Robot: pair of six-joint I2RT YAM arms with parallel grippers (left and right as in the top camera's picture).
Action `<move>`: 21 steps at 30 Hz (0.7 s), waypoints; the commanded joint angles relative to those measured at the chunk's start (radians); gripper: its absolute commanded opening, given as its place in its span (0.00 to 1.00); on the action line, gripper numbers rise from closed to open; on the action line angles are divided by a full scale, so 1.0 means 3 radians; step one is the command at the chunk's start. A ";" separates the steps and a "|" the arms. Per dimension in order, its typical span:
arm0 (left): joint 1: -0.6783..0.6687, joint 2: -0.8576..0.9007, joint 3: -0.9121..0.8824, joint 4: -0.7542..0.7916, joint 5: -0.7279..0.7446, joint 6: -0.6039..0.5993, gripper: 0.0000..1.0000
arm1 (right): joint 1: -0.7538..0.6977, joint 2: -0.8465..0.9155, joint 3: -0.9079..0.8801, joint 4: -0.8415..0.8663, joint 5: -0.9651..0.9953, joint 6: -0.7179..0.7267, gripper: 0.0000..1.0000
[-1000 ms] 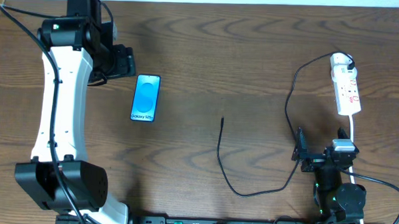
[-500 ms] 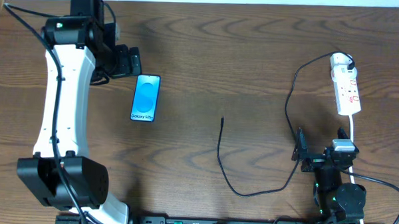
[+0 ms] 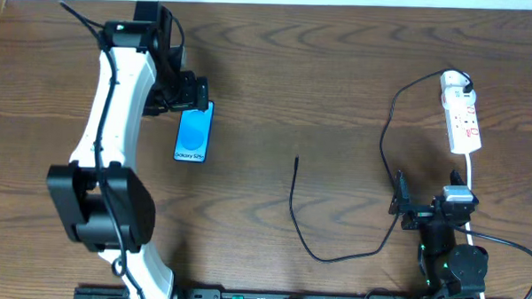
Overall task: Plug charger to phone and switch on socket
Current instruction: 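Move the left gripper forward over the Galaxy phone, then lower the left gripper onto the phone and close on its sides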
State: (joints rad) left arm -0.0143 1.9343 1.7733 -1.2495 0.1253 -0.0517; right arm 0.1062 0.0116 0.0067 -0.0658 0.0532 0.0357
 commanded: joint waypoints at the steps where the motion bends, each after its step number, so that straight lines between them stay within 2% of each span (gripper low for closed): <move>1: 0.0005 0.0201 -0.0031 0.0020 -0.0019 0.0031 0.98 | 0.0017 -0.0022 -0.0004 -0.0008 0.0027 -0.0050 0.99; 10: 0.0005 0.0627 -0.0031 0.0223 -0.0097 0.0032 0.98 | 0.0017 -0.0022 -0.0004 -0.0008 0.0027 -0.0050 0.99; 21: 0.0005 0.0650 -0.0182 0.0552 -0.0221 0.0033 0.98 | 0.0017 -0.0022 -0.0004 -0.0008 0.0027 -0.0050 0.99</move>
State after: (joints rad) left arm -0.0143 2.1262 1.7622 -1.1038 0.0765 -0.0517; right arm 0.1062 0.0116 0.0067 -0.0658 0.0532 0.0357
